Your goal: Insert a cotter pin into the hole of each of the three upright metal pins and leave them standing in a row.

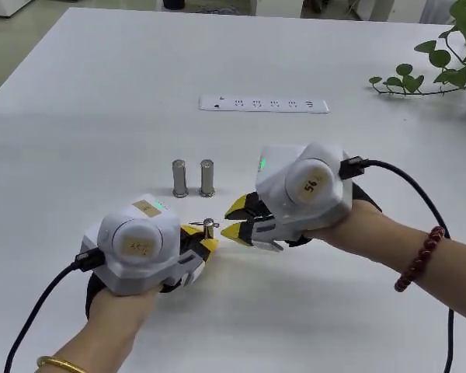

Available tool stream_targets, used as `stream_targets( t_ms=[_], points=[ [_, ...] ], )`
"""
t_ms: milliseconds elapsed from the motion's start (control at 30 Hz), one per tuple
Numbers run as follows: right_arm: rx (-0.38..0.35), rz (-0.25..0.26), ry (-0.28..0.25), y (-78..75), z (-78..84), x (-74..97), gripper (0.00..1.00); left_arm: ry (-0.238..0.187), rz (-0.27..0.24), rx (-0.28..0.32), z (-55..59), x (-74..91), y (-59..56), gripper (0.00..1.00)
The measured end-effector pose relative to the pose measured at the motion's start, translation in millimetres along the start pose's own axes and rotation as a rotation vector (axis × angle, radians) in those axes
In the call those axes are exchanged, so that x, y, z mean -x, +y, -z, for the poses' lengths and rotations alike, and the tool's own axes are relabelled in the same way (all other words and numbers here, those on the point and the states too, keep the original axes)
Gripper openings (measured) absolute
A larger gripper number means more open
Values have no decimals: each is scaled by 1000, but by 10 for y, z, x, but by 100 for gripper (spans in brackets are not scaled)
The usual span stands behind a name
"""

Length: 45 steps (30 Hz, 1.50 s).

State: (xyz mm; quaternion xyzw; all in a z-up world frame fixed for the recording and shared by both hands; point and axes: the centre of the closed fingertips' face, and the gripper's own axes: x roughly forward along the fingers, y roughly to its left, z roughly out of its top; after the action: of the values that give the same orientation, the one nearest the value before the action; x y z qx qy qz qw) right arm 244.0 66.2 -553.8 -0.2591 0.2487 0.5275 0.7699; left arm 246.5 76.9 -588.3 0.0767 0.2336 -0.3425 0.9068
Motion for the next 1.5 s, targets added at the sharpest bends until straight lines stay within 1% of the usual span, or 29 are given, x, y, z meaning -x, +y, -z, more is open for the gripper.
stream_targets(
  t_ms=[67,133,200,333,400,467,667,833,933,967,1100,1267,1433,1500],
  points=[
    [-89,4,-37,-36,-35,28,14,-1,2,5,2,4,18,5],
    [-133,17,-43,-74,-32,48,17,8,-6,5,14,10,50,5],
    [-149,23,-66,-107,-45,75,17,8,-9,8,16,13,90,5],
    [-173,38,-67,-127,-22,93,18,5,-19,10,10,16,167,5],
    [-194,38,-92,-122,-44,109,18,0,-24,8,-11,20,200,5],
    [-213,36,-102,-112,-48,115,18,-3,-33,7,-23,16,250,5],
    [-239,48,-113,-122,-27,135,19,-3,-41,-2,-20,17,372,5],
    [-261,59,-113,-145,11,145,19,4,-45,-5,-15,14,440,5],
    [-271,61,-115,-153,20,146,19,9,-43,3,0,13,443,5],
    [-274,62,-115,-152,24,148,19,0,-42,7,-7,12,442,5],
    [-288,63,-116,-152,36,143,18,-3,-45,-4,-14,12,428,6],
    [-292,64,-111,-149,61,127,18,-9,-53,12,-14,16,426,6],
    [-299,67,-112,-165,70,124,18,-8,-54,10,-4,8,419,6],
    [-301,68,-111,-175,76,125,18,-2,-51,18,11,5,422,6]
  ],
)
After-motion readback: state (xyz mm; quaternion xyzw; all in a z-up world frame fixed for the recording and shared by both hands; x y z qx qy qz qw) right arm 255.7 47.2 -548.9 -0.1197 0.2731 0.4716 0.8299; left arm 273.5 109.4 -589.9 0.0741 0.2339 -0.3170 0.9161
